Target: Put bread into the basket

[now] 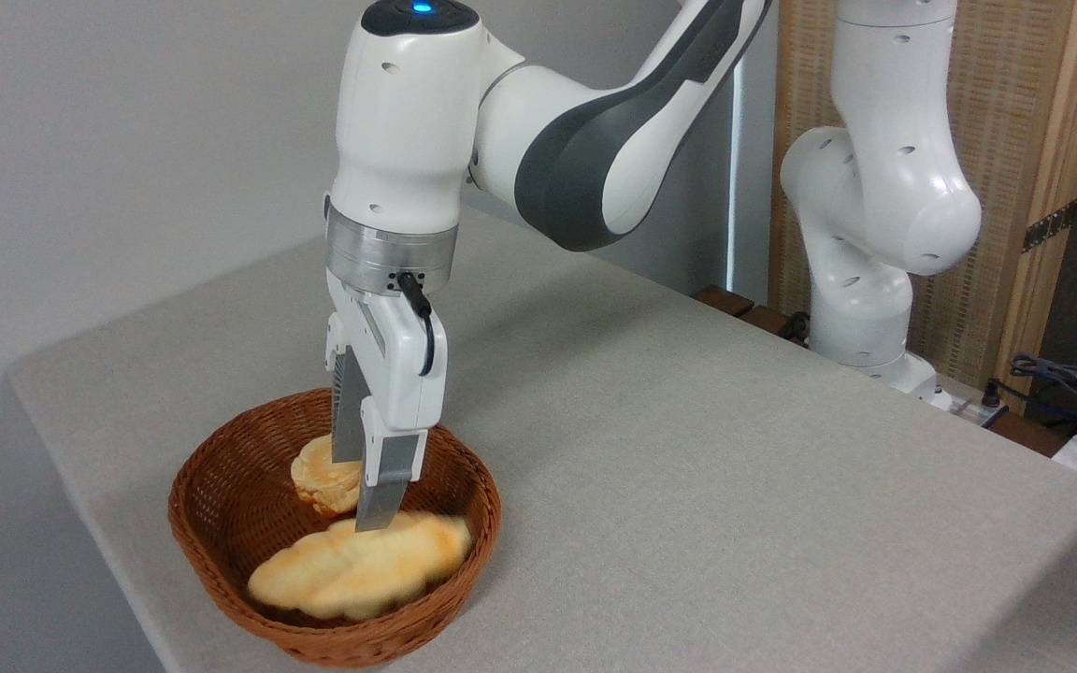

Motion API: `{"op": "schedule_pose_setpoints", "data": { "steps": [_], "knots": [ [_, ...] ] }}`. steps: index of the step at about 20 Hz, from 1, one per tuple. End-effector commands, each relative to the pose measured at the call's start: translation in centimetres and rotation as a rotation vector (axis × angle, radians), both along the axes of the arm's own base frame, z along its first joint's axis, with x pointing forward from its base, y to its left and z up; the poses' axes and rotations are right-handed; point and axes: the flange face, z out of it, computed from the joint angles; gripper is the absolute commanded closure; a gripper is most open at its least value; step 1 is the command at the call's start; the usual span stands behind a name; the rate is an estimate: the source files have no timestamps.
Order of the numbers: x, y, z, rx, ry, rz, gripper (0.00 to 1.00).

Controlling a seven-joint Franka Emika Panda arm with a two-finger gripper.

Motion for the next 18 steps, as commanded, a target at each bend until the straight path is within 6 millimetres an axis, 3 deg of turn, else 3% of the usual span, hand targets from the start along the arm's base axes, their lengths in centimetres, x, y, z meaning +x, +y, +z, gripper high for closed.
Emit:
{"op": "schedule_pose_setpoints", "data": {
  "steps": [1,5,9,13,18],
  "knots": [
    [0.1,0.0,1.3,-0.040,-0.021,0.061,0.00],
    [-1.1,-0.2,4.2,-0.108,-0.013,0.198,0.00],
    [-3.2,0.2,6.9,-0.141,0.026,0.215,0.00],
    [-5.2,0.4,8.2,-0.056,0.083,0.213,0.00],
    [-6.6,0.0,8.1,0.084,0.148,0.230,0.00]
  ]
}}
